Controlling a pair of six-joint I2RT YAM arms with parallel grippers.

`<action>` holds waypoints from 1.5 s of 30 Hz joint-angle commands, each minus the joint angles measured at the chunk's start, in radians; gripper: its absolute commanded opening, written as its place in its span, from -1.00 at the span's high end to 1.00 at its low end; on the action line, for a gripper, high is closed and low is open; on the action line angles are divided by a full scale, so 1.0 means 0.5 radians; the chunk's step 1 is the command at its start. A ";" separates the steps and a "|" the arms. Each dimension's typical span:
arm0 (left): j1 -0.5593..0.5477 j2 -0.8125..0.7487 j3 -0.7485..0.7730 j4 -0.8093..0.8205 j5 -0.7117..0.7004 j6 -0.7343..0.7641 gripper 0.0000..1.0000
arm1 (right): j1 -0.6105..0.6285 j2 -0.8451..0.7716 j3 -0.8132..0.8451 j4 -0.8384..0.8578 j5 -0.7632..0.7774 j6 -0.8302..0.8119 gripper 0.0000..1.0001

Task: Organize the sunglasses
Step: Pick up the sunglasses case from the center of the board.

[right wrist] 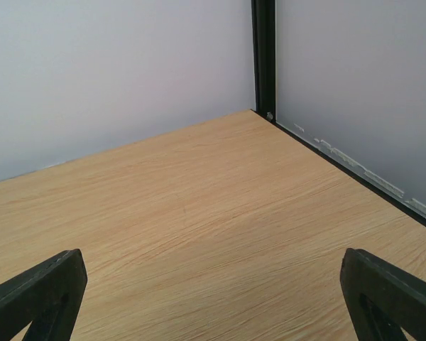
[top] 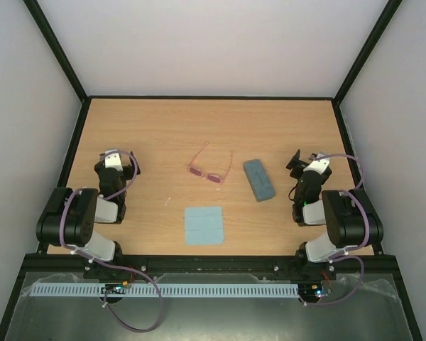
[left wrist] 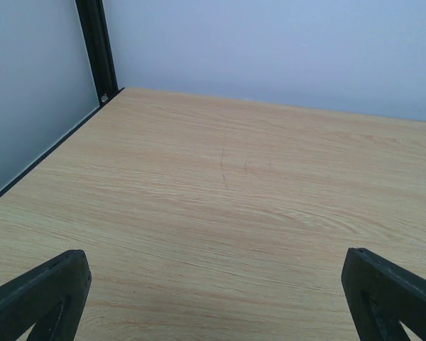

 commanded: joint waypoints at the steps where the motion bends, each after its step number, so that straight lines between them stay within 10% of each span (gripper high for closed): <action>1: -0.008 0.004 0.029 0.106 0.022 0.019 -0.99 | 0.011 0.009 0.029 0.022 0.017 -0.020 -0.97; 24: -0.042 -0.203 0.119 -0.194 0.057 0.079 -0.99 | 0.010 -0.061 0.032 0.000 0.109 0.020 -0.97; 34: -0.286 -0.945 0.853 -1.542 0.087 -0.212 -0.99 | 0.011 -0.970 0.960 -2.144 -0.017 0.592 -0.97; 45: -0.344 -1.204 1.833 -2.703 0.631 -0.855 -0.99 | 0.009 -1.563 1.575 -3.017 -0.710 1.135 -0.97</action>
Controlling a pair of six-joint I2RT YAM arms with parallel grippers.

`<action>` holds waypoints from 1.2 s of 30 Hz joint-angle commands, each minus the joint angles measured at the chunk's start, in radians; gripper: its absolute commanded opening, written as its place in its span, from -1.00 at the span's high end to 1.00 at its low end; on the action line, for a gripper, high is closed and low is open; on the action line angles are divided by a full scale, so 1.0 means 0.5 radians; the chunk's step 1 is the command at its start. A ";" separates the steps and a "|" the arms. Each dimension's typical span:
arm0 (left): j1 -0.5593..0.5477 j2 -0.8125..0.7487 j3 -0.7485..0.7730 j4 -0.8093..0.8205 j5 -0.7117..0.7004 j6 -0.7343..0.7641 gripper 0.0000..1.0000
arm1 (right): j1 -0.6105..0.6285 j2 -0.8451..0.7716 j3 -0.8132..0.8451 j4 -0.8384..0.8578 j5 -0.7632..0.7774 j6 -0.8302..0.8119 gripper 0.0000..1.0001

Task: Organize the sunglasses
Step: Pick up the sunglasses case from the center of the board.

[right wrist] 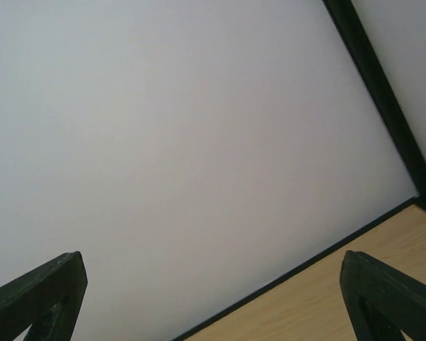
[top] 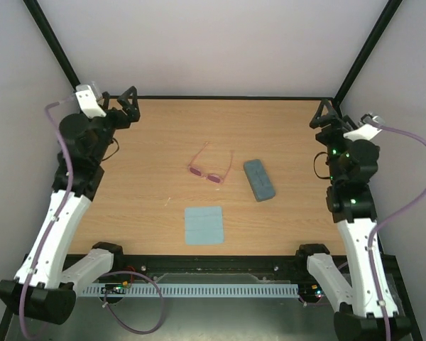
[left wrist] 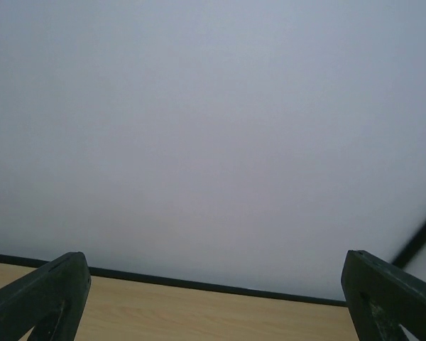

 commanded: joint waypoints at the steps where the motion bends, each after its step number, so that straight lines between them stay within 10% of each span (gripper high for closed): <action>1: 0.001 -0.173 0.185 -0.537 0.328 -0.299 -0.99 | 0.009 -0.110 0.150 -0.518 -0.322 0.332 -0.97; 11: 0.037 -0.506 -0.041 -0.663 0.576 -0.672 -0.99 | 0.089 0.115 0.083 -0.783 -1.063 0.293 -0.97; 17: 0.030 -0.374 -0.324 -0.576 0.936 -0.702 -0.99 | 0.555 0.185 -0.179 -0.791 -0.860 0.314 -0.97; 32: -0.727 0.095 -0.575 -0.906 0.222 -0.612 -0.99 | 1.307 0.880 -0.135 -1.034 -0.220 0.120 -0.97; 36: -0.845 0.134 -0.637 -0.891 0.170 -0.601 -0.99 | 1.310 0.967 0.012 -1.220 0.345 -0.011 -0.97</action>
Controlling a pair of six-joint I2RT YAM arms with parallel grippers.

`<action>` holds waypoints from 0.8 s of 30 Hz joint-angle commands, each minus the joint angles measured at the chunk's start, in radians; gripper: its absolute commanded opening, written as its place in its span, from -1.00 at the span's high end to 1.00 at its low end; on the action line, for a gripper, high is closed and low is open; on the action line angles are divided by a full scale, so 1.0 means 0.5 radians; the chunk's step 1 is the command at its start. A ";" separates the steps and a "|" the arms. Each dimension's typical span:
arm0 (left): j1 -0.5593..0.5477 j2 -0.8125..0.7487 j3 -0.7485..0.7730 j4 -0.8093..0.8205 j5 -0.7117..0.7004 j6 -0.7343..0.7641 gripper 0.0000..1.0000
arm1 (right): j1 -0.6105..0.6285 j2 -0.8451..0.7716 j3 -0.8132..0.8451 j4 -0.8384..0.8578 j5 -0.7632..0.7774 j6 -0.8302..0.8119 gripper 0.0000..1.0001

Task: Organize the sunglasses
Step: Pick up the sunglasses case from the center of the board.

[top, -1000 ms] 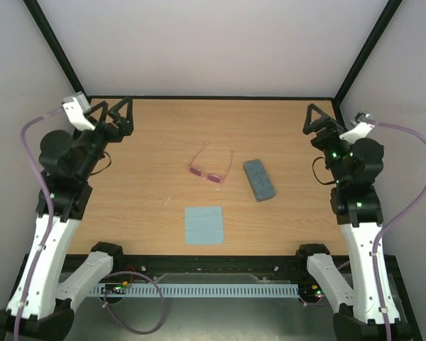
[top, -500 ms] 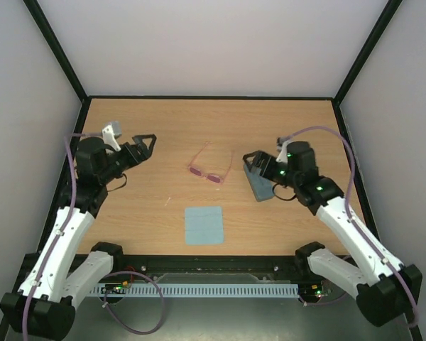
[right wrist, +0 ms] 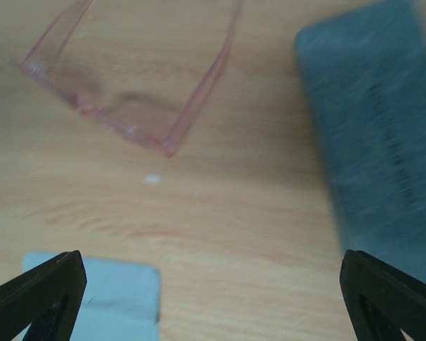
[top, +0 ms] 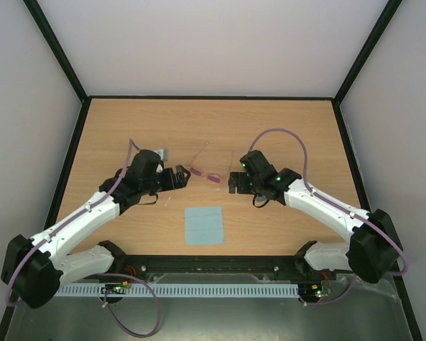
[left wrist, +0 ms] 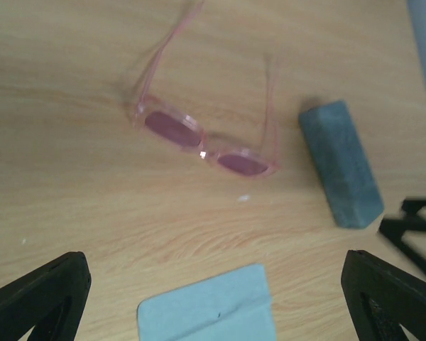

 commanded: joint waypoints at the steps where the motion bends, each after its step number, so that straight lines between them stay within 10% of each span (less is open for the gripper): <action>1: -0.083 -0.006 -0.080 -0.029 -0.094 0.019 -0.99 | 0.003 0.066 0.205 -0.232 0.706 -0.173 -0.97; 24: -0.179 -0.259 -0.386 0.146 0.014 -0.177 -0.99 | -0.432 0.582 0.133 0.019 0.182 -0.525 -0.95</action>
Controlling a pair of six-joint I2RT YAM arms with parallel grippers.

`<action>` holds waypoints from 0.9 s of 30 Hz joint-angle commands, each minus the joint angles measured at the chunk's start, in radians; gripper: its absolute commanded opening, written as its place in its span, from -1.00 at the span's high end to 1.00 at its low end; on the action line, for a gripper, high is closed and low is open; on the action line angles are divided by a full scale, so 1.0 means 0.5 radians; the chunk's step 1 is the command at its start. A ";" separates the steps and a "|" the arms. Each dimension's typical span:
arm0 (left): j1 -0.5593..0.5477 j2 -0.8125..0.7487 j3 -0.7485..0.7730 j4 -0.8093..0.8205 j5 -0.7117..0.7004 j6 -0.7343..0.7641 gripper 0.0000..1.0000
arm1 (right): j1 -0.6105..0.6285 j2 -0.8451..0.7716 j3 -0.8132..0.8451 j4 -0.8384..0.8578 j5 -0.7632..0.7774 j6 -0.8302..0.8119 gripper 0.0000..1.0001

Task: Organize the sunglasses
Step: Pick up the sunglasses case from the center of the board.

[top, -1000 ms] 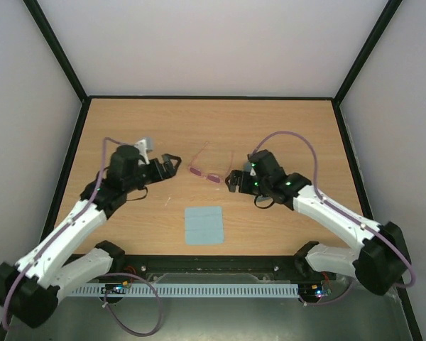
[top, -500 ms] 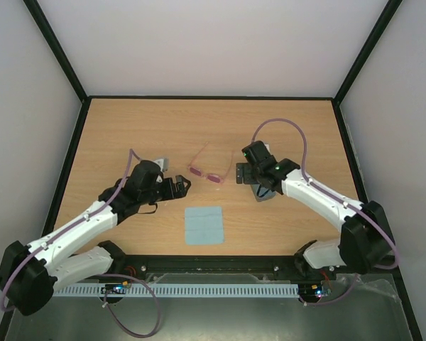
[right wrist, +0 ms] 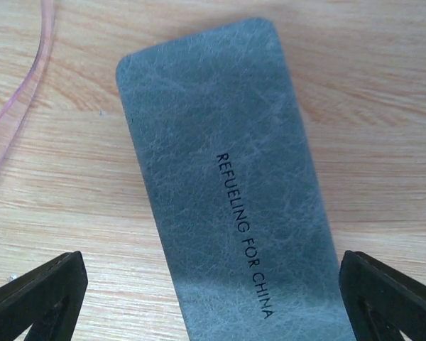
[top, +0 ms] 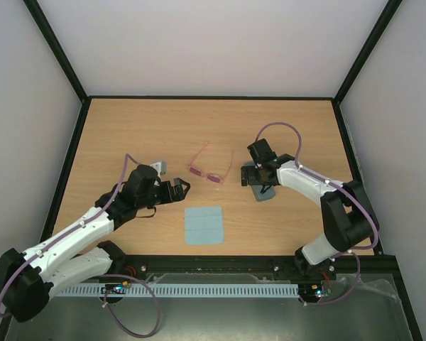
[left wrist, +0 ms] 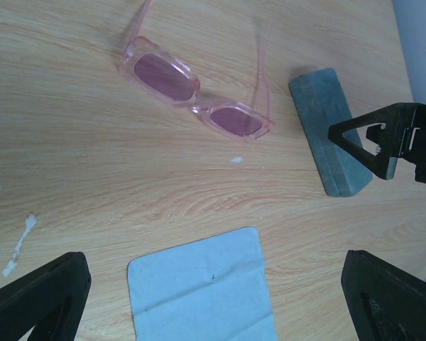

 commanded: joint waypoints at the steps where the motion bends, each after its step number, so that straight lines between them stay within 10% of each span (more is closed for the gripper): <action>1: -0.017 0.022 -0.053 0.042 0.018 -0.031 -0.99 | -0.003 0.035 -0.044 0.017 -0.011 -0.010 -0.93; 27: -0.166 0.125 -0.116 0.134 0.004 -0.094 -0.99 | -0.003 0.147 -0.043 -0.063 0.045 0.034 -0.53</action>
